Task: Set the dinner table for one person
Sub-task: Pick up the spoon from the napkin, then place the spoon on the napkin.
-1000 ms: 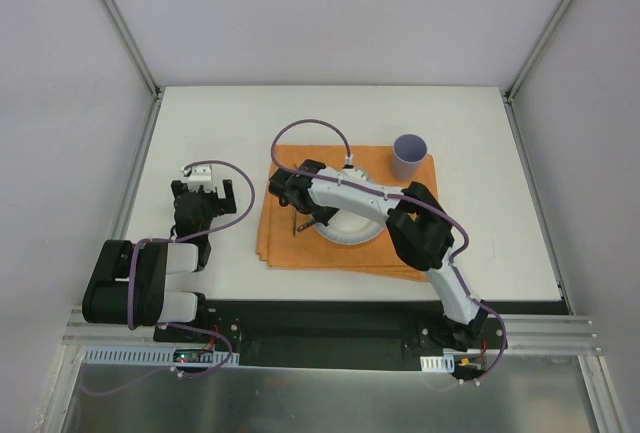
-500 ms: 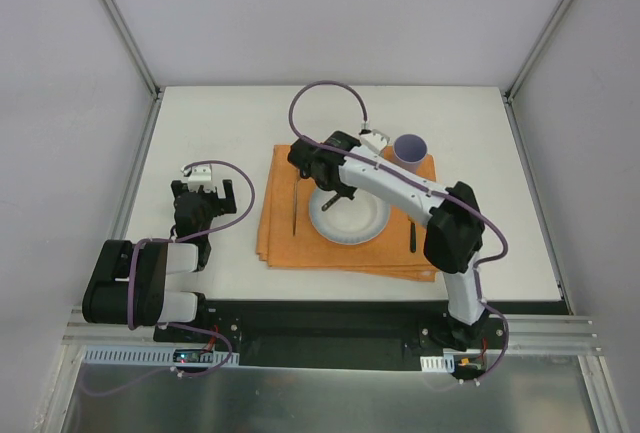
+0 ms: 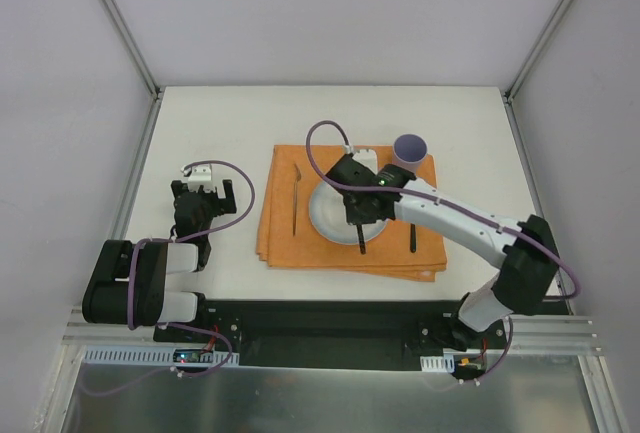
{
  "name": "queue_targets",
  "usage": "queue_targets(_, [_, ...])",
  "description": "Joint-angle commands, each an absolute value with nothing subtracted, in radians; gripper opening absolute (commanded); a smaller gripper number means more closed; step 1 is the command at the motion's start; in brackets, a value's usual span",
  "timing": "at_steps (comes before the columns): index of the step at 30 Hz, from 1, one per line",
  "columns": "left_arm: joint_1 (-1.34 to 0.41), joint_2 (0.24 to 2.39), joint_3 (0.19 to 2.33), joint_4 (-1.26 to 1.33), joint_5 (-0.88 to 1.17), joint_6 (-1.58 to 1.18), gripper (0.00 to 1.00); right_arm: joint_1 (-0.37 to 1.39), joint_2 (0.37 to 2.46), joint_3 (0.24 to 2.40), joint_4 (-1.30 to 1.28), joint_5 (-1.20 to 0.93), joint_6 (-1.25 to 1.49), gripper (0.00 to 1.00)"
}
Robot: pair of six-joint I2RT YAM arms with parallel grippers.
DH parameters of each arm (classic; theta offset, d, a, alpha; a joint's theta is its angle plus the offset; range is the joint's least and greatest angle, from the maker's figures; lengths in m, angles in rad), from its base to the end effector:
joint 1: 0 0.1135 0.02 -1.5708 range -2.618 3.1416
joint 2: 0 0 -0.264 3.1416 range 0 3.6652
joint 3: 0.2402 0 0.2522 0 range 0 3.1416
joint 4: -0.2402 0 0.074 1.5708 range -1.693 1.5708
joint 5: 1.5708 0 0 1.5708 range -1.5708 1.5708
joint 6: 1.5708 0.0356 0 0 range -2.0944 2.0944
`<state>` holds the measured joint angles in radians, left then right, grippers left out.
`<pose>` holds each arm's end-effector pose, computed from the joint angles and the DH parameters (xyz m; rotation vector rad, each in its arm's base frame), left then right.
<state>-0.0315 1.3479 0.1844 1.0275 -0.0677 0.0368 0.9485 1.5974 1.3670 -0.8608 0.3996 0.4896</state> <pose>0.2222 -0.0046 0.1550 0.0079 1.7068 0.0617 0.2027 0.2588 0.2851 -0.4524 2.4868 0.0219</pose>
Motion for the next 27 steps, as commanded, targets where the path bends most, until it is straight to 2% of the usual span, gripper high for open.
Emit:
queue_targets(1, [-0.026,1.333,0.196,1.077,-0.046,0.021,0.99,0.994,1.43,1.255,-0.822,0.298,0.288,0.01])
queue_targets(5, [-0.026,1.333,0.196,1.077,-0.046,0.021,0.99,1.037,1.307,1.168,-0.866,0.348,0.273,0.01])
queue_targets(9, [-0.026,1.331,0.196,1.077,-0.046,0.021,0.99,1.057,1.191,1.079,-0.925,0.49,0.316,0.01])
queue_targets(16, [-0.026,1.332,0.196,1.077,-0.046,0.018,0.99,1.055,0.985,0.871,-1.0,0.724,0.537,0.01])
queue_targets(22, [-0.026,1.333,0.196,1.077,-0.046,0.021,0.99,1.035,0.976,0.79,-1.009,0.842,0.606,0.01])
queue_targets(27, [-0.026,1.335,0.196,1.077,-0.046,0.021,0.99,1.032,0.945,0.715,-0.862,0.928,0.574,0.01])
